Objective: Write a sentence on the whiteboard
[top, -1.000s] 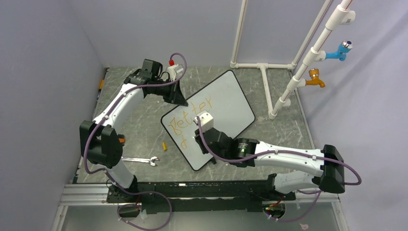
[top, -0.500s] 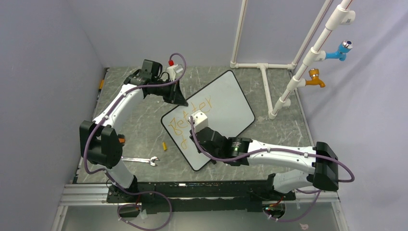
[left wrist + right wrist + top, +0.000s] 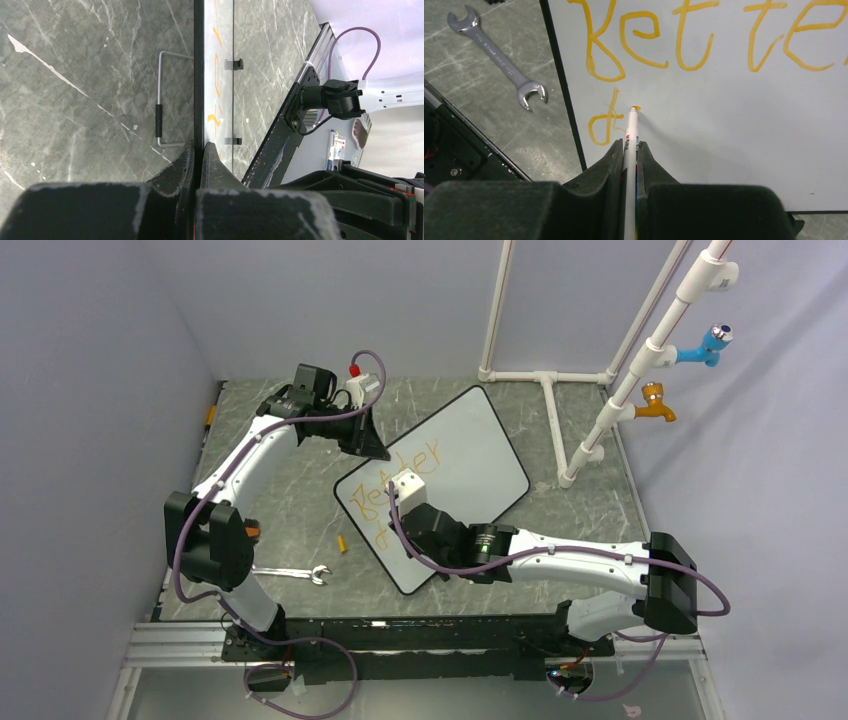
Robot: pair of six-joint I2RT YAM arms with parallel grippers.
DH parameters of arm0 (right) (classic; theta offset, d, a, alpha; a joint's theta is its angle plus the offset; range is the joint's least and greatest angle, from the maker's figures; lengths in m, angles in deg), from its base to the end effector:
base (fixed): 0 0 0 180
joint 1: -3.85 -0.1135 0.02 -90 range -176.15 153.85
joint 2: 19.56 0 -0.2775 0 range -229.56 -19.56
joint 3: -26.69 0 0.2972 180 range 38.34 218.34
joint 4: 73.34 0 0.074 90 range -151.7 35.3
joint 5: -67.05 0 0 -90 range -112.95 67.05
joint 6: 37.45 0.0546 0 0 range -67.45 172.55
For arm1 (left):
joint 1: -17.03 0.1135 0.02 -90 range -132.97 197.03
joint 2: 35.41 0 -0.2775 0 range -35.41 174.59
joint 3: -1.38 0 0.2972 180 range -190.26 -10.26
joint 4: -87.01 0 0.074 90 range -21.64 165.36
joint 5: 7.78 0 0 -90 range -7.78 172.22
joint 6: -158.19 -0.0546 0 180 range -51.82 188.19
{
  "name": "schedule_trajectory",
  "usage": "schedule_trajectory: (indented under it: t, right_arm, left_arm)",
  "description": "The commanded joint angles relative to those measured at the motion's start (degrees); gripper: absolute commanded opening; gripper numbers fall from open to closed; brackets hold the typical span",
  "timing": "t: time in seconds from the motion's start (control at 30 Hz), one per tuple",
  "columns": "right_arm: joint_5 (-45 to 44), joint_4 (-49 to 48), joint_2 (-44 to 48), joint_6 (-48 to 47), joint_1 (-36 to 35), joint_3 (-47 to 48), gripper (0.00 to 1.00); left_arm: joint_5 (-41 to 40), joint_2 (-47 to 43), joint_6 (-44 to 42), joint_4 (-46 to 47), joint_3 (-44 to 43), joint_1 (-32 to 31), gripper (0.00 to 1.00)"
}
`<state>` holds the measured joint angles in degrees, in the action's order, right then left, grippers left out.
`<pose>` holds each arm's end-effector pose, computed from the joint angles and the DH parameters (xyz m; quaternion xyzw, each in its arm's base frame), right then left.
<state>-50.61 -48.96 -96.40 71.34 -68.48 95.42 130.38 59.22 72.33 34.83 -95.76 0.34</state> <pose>0.1317 0.3299 0.2761 -0.2808 0.8118 0.1868 0.4767 0.3818 -0.1569 0.3189 0.2335 0.8365 -0.4336 0.2403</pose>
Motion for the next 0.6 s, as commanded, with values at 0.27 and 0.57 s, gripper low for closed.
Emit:
schedule_trajectory:
  t: [0.27,0.57]
  right_arm:
    - [3.6,-1.9,0.5,1.6,-1.2,-1.0,0.0]
    - [3.2,-0.2,2.2,3.0,-1.4,-3.6,0.0]
  left_arm:
    - [-1.7,-3.0,-1.9,4.8,-0.2,0.1,0.0]
    - [-1.5,-3.0,-1.8,4.9,-0.3,0.2,0.0]
